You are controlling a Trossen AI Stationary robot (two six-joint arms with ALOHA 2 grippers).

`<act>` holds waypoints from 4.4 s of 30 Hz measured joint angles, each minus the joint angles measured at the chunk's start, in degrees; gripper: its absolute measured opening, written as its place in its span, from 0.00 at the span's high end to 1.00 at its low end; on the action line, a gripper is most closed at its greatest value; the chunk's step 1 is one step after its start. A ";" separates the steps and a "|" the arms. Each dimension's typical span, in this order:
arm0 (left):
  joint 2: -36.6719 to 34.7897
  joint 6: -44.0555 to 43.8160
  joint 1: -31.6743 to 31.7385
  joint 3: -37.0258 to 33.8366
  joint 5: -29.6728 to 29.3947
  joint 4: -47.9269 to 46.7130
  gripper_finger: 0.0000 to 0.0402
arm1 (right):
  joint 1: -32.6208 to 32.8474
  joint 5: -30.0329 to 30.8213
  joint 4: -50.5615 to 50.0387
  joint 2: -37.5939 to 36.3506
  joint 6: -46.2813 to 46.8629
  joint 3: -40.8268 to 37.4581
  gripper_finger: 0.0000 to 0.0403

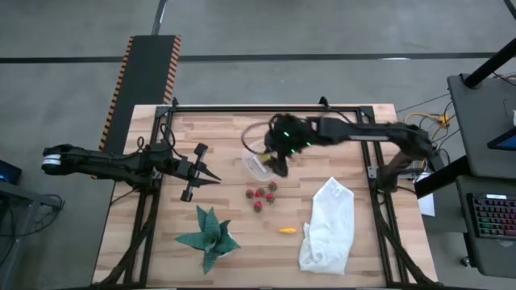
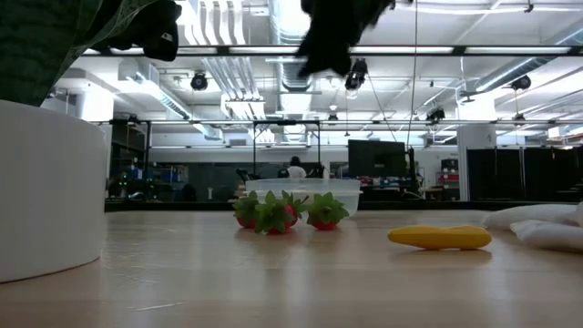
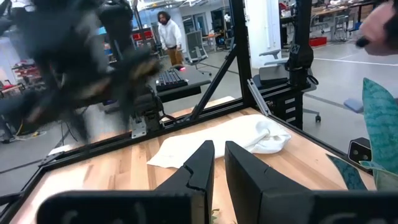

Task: Pick and placing Produce into tupperware
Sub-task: Put the corn into the bin

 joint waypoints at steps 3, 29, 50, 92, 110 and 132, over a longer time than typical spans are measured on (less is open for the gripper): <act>0.00 -0.02 0.02 0.00 0.00 0.02 0.94 | 6.28 0.57 -0.02 -5.15 0.37 -0.02 0.49; -0.01 -1.11 0.01 0.00 -1.97 0.61 0.94 | 42.33 40.64 4.04 -15.26 17.72 -22.28 0.48; -0.01 -0.84 0.06 0.02 -4.85 0.81 0.94 | 41.34 36.19 11.38 -1.88 18.74 -23.95 0.48; 0.00 0.52 0.06 0.04 -4.81 2.08 0.94 | 34.34 17.74 3.08 14.59 22.77 -14.01 0.49; -0.01 0.55 0.06 0.06 -4.81 2.10 0.94 | 34.27 16.64 3.30 17.98 23.21 -14.12 0.49; 0.00 0.52 0.05 0.05 -4.79 2.10 0.94 | 33.82 16.51 3.34 17.77 29.27 -15.17 0.94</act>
